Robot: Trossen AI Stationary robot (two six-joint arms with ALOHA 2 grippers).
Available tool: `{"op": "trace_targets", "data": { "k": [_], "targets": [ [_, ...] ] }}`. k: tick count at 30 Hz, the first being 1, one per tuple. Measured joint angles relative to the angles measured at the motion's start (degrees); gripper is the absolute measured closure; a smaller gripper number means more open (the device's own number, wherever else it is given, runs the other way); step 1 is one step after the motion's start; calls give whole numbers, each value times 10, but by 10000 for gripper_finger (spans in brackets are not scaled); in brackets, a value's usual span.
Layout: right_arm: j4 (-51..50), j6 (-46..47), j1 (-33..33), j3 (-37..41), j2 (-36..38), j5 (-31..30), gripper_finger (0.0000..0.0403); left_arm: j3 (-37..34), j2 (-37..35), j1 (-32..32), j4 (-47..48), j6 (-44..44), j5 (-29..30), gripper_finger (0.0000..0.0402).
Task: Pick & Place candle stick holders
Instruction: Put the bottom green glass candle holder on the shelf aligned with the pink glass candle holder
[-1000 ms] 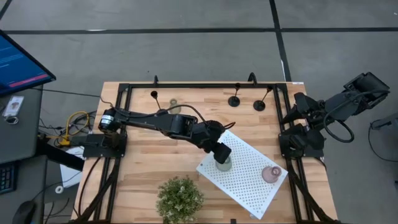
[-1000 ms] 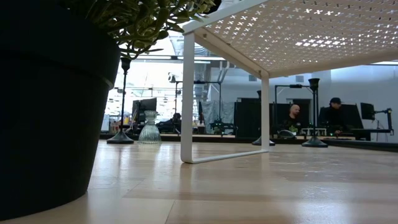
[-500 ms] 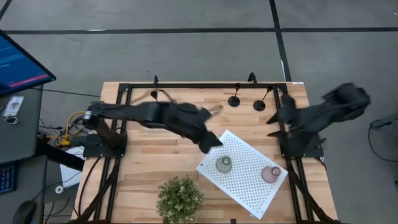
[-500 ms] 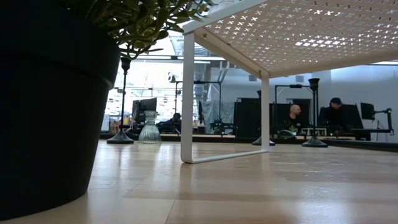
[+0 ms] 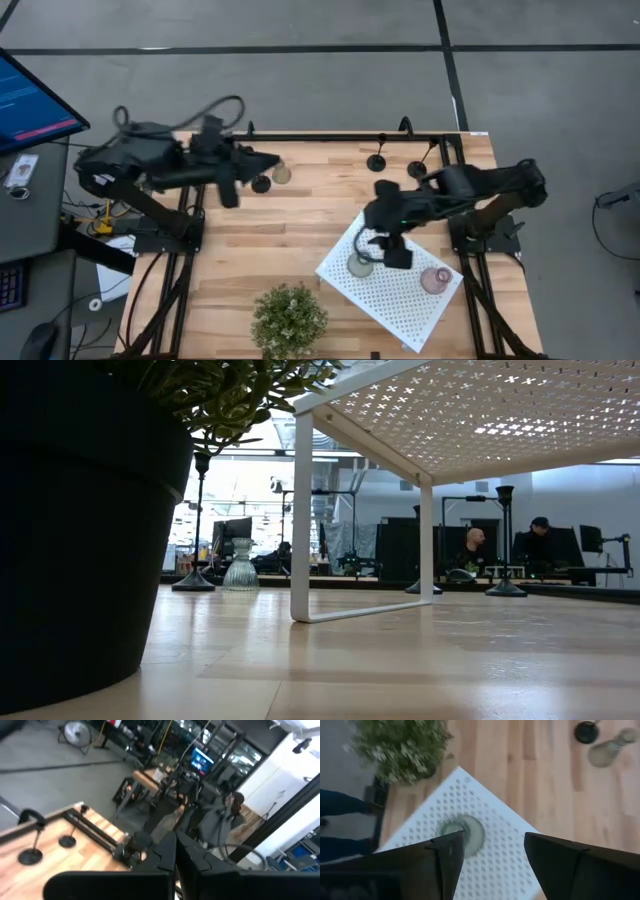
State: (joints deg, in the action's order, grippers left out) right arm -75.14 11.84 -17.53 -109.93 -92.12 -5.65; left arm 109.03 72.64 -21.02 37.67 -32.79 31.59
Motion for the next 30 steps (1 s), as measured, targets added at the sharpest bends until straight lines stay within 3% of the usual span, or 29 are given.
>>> {"op": "trace_targets", "data": {
  "k": [9,15,30],
  "targets": [
    [28,2,-10,0,-52,27,209,0,-38,-25,5,28,5,398],
    [-6,11,-17,0,-87,27,215,0,-54,-32,5,41,5,396],
    [-35,52,-12,-1,-56,17,225,0,-59,-33,13,56,-3,395]
  ]
}}
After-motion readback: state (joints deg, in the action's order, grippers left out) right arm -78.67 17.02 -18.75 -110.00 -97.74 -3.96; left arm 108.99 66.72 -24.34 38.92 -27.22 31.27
